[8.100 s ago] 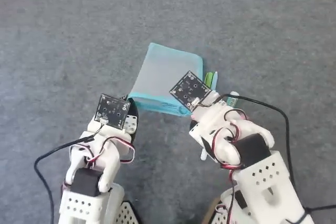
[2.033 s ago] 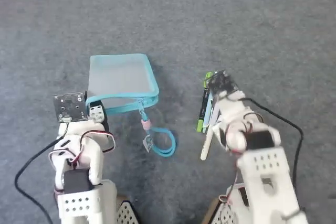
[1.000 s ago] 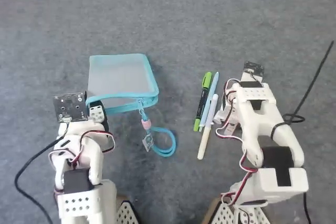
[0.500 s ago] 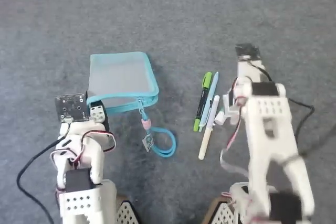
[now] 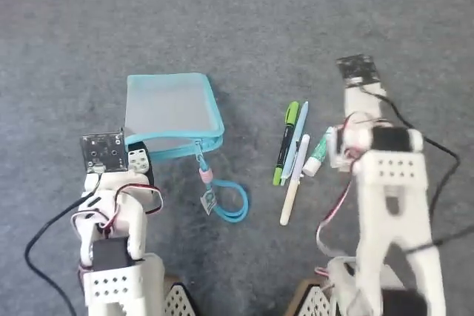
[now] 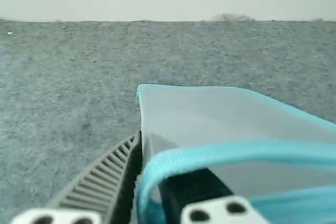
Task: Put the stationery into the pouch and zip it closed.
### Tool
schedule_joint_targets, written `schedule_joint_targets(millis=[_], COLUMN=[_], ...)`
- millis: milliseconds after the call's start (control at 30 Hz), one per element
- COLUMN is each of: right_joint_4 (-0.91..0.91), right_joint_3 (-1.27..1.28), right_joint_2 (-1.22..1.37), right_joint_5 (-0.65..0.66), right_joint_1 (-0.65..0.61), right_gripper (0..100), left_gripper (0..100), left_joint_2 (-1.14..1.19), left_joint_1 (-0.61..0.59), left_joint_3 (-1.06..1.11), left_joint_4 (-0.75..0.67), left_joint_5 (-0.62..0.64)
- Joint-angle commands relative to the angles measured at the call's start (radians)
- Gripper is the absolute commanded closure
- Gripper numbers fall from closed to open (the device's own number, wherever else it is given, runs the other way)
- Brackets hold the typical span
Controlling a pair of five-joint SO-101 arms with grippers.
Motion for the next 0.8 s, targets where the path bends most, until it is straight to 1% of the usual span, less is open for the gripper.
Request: schedule_joint_targets(millis=[0,33,100,233,300,400,467,500,767], right_joint_4=[-0.073,-0.073,-0.084,-0.166,-0.203,-0.22,-0.216,-0.213,-0.082], right_joint_3=[-0.017,-0.018,-0.025,-0.041,-0.043,-0.043,-0.041,-0.038,-0.034], right_joint_2=[0.143,0.185,0.26,0.367,0.401,0.424,0.424,0.424,0.433], right_joint_5=[0.181,0.216,0.244,0.264,0.264,0.262,0.262,0.262,0.252], right_joint_1=[0.03,0.03,0.041,0.062,0.058,0.058,0.062,0.067,0.077], right_gripper=[99.0,99.0,99.0,98.4,94.4,85.4,81.6,81.3,82.9], left_gripper=[99,99,99,99,99,99,99,99,99], left_joint_2=[-0.017,-0.017,-0.017,-0.017,-0.017,-0.017,-0.017,-0.017,-0.017], left_joint_1=[-0.006,-0.006,-0.006,-0.006,-0.006,-0.006,-0.006,-0.006,-0.002], left_joint_3=[-0.015,-0.015,-0.015,-0.015,-0.015,-0.015,-0.015,-0.015,-0.015], left_joint_4=[-0.035,-0.035,-0.035,-0.035,-0.035,-0.035,-0.035,-0.035,-0.035], left_joint_5=[-0.014,-0.014,-0.014,-0.014,-0.014,-0.014,-0.014,-0.015,-0.015])
